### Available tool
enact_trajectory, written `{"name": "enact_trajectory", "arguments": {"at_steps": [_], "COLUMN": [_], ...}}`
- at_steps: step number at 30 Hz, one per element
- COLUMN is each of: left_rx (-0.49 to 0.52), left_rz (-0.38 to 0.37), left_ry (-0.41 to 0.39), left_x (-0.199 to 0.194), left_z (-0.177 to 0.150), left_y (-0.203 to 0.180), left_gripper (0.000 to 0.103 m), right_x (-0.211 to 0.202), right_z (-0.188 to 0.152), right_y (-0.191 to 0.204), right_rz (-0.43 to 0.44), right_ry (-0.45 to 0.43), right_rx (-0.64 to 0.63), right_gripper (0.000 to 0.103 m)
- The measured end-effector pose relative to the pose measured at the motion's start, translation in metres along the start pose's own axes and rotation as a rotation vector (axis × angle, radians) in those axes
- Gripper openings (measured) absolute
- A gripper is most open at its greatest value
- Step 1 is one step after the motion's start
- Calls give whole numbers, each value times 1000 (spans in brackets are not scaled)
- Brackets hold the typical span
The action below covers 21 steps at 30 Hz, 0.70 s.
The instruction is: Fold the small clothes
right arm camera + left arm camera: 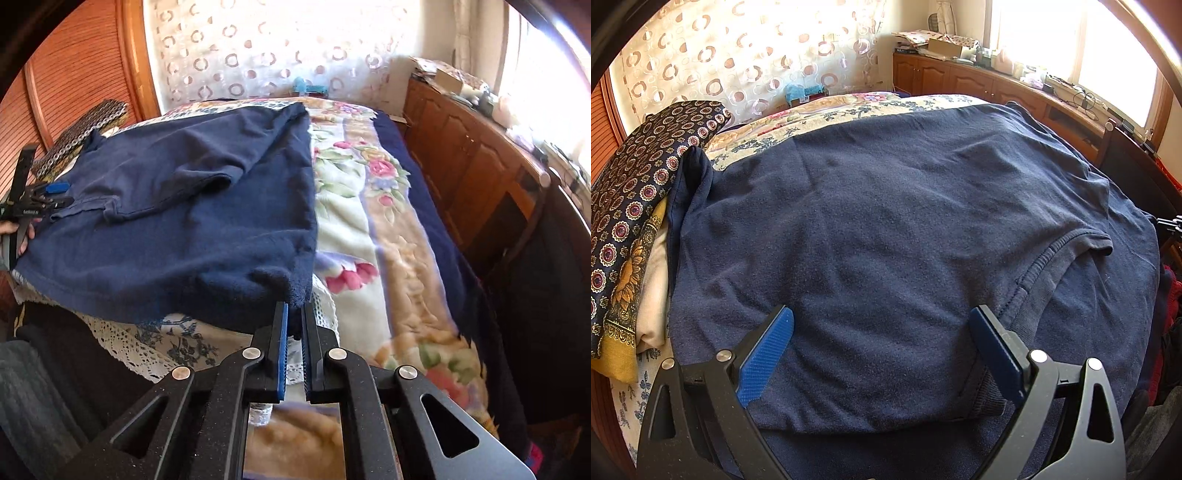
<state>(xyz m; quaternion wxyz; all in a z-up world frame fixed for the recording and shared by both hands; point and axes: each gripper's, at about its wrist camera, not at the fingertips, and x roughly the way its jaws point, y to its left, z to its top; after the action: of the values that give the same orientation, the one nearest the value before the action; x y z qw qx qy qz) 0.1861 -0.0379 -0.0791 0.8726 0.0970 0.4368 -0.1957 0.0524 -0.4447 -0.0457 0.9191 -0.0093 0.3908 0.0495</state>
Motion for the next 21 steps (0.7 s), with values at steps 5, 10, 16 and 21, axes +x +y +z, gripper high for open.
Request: {"name": "enact_trajectory", "arguments": {"at_steps": [5,10,16,21], "left_rx": [-1,0,0,0], "left_rz": [-1,-1,-1,-1], "left_ry": [0,0,1,1], "left_x": [0,0,0,0], "left_z": [0,0,0,0], "left_y": [0,0,0,0], "left_gripper": [96,96,97,97], "right_x": [-15,-23,11,72], "right_z": [11,31,67,90], "right_y": [4,19,38,59], "right_rz": [6,15,97,106], "right_ry": [-65,-149,-186,-113], "right_rx": [24,23,63,50], "right_gripper": [17,45,56,56]}}
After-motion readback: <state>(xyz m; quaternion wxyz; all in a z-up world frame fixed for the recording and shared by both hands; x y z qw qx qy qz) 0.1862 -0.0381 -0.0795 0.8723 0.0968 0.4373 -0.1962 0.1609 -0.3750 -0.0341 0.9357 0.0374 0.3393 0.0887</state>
